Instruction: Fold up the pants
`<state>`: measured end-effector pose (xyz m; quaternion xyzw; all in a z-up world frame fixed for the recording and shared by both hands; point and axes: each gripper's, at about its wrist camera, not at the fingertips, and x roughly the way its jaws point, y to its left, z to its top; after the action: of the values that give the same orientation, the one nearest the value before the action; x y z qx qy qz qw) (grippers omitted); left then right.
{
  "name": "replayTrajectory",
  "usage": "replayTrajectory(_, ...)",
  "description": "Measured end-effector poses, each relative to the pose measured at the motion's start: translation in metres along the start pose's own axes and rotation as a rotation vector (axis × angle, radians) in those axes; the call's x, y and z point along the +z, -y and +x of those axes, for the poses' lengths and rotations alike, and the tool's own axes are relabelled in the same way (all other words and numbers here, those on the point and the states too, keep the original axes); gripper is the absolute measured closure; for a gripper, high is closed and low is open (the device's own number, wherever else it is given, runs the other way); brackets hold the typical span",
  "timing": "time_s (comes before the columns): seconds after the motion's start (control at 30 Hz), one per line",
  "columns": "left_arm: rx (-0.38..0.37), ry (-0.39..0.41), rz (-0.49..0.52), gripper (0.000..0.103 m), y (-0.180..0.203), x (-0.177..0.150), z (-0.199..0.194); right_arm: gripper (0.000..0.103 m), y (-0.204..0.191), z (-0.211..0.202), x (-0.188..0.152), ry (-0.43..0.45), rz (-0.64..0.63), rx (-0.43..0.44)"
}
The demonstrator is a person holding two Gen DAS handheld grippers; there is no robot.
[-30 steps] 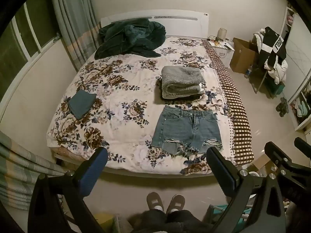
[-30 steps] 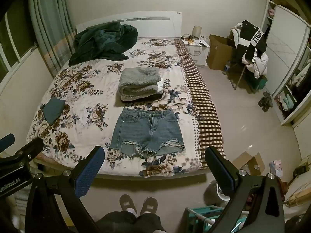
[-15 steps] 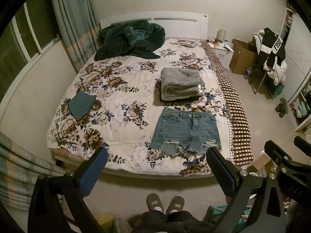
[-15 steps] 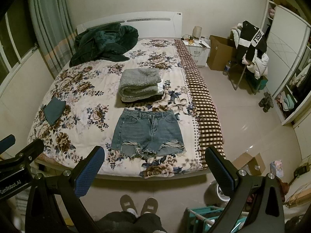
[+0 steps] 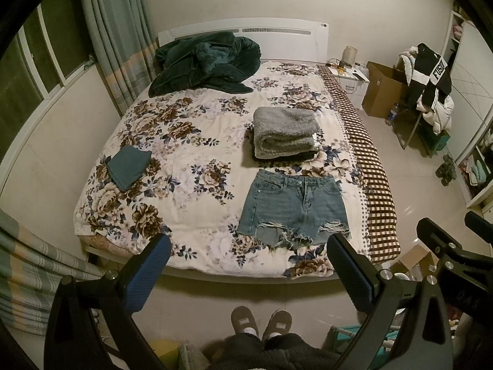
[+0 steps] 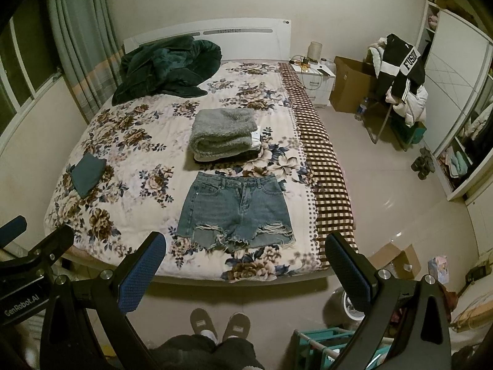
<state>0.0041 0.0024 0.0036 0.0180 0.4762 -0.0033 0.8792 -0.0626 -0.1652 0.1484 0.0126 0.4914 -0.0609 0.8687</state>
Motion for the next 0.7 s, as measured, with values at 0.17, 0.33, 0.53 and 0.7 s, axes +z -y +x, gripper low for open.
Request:
replayTrajectory(0.17, -0.001, 0.004, 0.0, 0.0, 0.0, 0.0, 0.0, 0.0, 0.0, 0.0, 0.0, 0.001, -0.001, 0.0)
replayTrajectory(0.33, 0.0, 0.006, 0.002, 0.0, 0.011, 0.004, -0.008, 0.0, -0.001, -0.001, 0.001, 0.0, 0.001, -0.001)
replayTrajectory(0.53, -0.002, 0.008, 0.001, 0.0, 0.011, 0.008, -0.011, 0.0, 0.0, -0.005, 0.007, 0.001, 0.001, 0.001)
replayTrajectory(0.7, -0.001, 0.008, 0.003, 0.0, 0.012, 0.009, -0.012, 0.0, 0.002, -0.004, 0.006, 0.002, 0.0, 0.001)
